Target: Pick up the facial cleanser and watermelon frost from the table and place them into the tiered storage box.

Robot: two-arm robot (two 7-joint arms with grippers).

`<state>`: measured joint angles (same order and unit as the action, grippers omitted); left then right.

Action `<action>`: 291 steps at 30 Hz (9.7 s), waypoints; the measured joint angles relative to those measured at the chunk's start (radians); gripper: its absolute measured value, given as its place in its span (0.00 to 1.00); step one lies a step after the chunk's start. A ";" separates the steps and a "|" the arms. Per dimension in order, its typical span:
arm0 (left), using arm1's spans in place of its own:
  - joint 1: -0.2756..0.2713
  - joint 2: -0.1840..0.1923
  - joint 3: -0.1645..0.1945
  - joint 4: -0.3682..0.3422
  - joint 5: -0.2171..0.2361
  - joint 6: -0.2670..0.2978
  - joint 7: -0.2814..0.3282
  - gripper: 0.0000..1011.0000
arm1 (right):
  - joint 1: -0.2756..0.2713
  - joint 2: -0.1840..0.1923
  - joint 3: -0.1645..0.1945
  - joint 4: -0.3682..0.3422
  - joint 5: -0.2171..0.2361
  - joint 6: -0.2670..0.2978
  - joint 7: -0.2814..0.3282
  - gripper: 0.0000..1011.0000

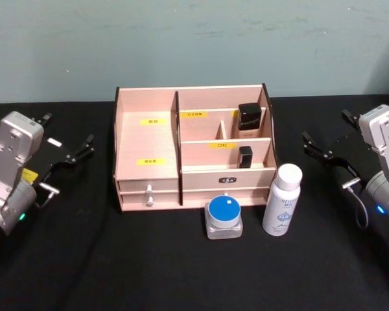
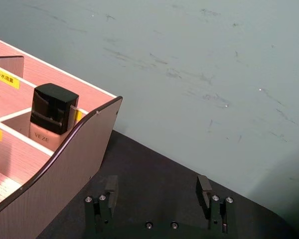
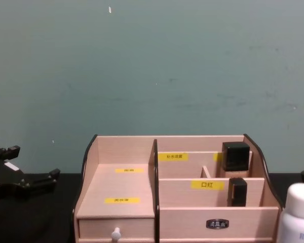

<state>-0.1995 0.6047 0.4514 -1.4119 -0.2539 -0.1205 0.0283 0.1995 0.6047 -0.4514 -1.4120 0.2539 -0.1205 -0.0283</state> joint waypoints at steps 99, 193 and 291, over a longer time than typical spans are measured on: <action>0.000 0.000 0.000 0.000 0.000 0.000 0.000 0.99 | -0.571 0.184 0.338 -0.593 0.304 0.064 0.223 0.99; 0.000 0.000 0.000 0.000 0.000 0.000 0.000 0.99 | -0.294 -0.094 0.199 -0.261 0.090 0.145 0.404 0.99; 0.000 0.000 0.000 0.000 0.000 0.000 0.000 0.99 | 0.136 -0.220 0.035 -0.161 0.145 0.255 0.409 0.60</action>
<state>-0.1995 0.6047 0.4514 -1.4119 -0.2539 -0.1205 0.0283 0.3359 0.3850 -0.4163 -1.5727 0.3992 0.1348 0.3803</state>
